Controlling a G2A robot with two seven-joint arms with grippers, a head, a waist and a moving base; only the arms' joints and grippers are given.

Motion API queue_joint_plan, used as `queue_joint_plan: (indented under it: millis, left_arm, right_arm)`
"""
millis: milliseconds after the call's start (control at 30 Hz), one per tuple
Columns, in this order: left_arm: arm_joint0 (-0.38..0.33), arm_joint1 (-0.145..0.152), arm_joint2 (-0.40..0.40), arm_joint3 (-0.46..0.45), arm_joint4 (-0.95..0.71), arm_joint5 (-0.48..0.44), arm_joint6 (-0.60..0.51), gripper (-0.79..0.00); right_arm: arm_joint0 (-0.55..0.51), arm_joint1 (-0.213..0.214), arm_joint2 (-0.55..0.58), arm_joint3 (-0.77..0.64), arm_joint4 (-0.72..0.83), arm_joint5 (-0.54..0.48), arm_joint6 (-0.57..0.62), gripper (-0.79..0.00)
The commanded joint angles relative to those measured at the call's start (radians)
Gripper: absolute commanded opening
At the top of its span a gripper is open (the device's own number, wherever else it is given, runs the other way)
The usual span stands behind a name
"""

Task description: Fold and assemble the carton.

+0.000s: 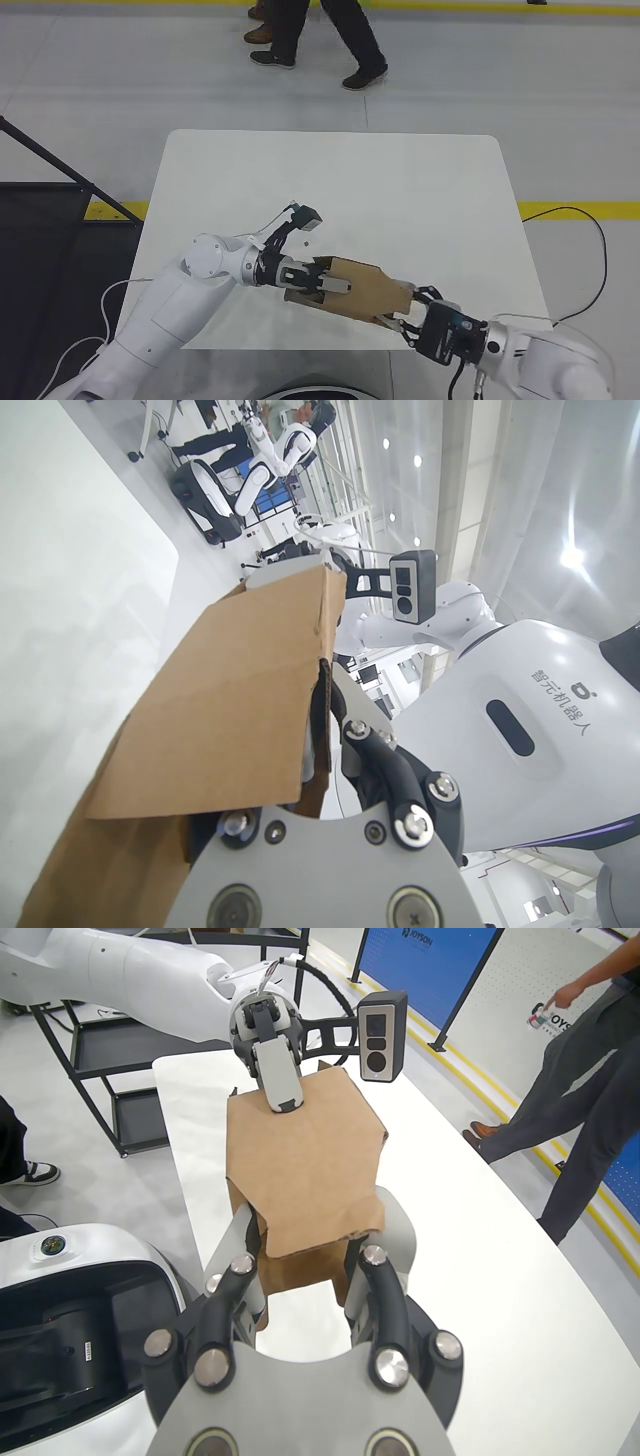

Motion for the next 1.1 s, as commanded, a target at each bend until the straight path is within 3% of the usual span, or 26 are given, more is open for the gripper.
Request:
queue_joint_plan:
  millis: [0,1067]
  left_arm:
    - [0.0,0.0,0.0,0.0,0.0,0.0,0.0,-0.785]
    - [0.004,0.001,0.002,-0.005,0.004,0.003,-0.003,-0.785]
  right_arm:
    - [0.003,0.001,-0.002,0.001,-0.001,-0.006,0.005,-0.376]
    - [0.051,0.004,-0.064,0.006,0.004,0.003,0.064,-0.443]
